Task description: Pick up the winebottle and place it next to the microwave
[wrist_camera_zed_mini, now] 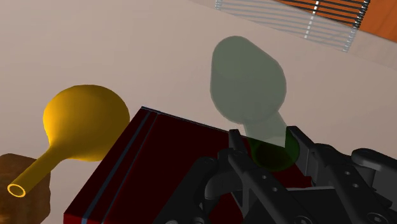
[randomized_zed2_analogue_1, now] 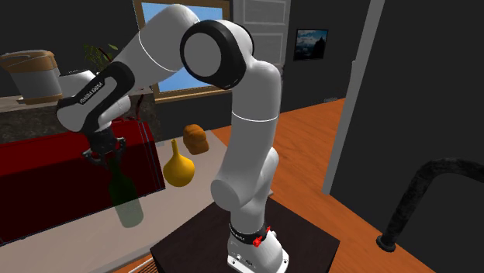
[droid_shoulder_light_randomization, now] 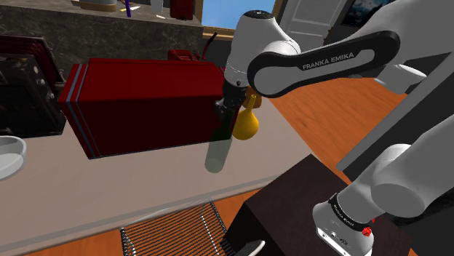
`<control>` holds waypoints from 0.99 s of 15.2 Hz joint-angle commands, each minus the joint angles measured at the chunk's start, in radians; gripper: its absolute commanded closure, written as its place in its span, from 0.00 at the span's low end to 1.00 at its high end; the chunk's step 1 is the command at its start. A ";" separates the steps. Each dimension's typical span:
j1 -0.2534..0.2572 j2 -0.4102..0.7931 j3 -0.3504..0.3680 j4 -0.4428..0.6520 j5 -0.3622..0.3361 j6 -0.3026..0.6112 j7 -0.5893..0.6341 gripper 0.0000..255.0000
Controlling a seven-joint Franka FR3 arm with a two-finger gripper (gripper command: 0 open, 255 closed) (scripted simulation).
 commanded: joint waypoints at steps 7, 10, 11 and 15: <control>-0.002 0.060 0.003 -0.053 -0.034 0.109 0.031 1.00; -0.002 0.086 0.003 -0.069 -0.051 0.149 0.045 1.00; -0.002 0.095 0.003 -0.074 -0.057 0.162 0.050 1.00; -0.002 0.107 0.003 -0.080 -0.065 0.178 0.057 1.00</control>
